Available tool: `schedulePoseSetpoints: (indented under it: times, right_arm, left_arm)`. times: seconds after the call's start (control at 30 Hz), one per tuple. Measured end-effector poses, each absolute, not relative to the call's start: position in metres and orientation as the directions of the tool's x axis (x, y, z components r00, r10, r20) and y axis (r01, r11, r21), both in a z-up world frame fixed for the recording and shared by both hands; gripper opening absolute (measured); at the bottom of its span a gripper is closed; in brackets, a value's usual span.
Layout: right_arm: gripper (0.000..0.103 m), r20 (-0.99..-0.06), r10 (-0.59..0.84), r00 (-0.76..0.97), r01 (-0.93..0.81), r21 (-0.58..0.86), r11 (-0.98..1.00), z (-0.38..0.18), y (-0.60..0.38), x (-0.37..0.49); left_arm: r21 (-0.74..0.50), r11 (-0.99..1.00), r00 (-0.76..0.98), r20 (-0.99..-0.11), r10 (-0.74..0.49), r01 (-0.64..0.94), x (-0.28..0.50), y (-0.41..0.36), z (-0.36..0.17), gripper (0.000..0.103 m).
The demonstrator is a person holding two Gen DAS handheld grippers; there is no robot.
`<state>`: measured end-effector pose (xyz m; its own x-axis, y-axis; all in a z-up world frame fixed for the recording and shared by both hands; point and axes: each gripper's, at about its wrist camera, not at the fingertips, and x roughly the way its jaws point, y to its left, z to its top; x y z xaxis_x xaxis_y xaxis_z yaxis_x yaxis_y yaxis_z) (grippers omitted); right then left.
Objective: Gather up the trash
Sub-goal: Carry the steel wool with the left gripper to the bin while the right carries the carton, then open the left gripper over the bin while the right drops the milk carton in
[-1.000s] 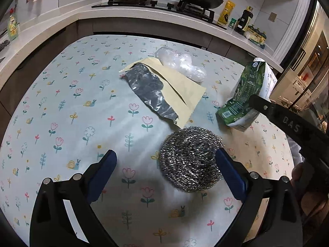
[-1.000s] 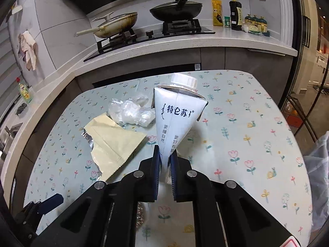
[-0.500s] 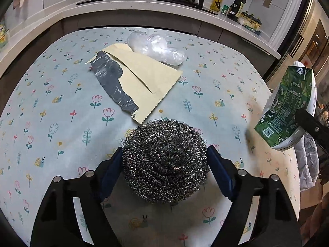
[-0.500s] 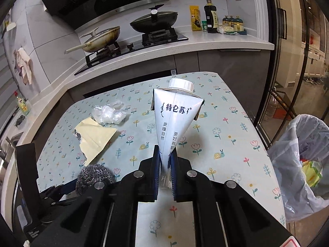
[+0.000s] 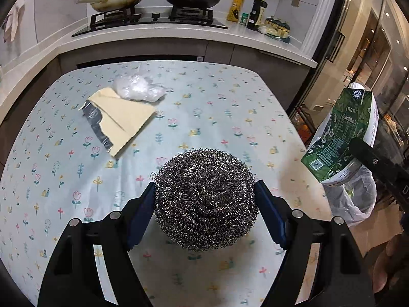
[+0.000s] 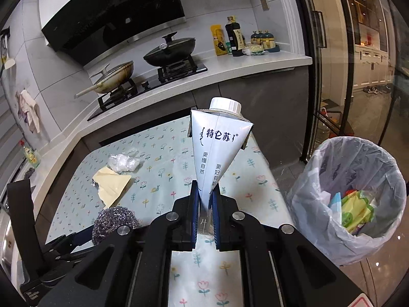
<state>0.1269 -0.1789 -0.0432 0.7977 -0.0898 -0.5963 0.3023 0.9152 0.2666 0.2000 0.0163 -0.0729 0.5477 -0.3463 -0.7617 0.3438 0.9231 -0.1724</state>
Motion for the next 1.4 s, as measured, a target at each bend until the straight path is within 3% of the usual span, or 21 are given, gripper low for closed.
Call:
schedulePoseSetpoints:
  times: [0.67,1.1,1.4]
  right_arm:
    - [0.009,-0.567,-0.307,0.764,0.534,0.289,0.794,-0.026,-0.336,0.002]
    - [0.009,-0.594,-0.355,0.722,0.6,0.281,0.749,-0.039,-0.376,-0.007]
    - [0.009,-0.609,-0.365,0.704,0.614,0.265,0.743,-0.042,-0.39,0.001]
  left_arm:
    - [-0.135,0.784,0.472,-0.732,-0.491,0.606,0.12,-0.166,-0.028,0.073]
    - [-0.162,0.688,0.363,-0.752,-0.55,0.708,0.12,-0.26,-0.035,0.074]
    - [-0.172,0.677,0.348,-0.753,-0.559,0.716,0.129,-0.277,-0.039,0.076]
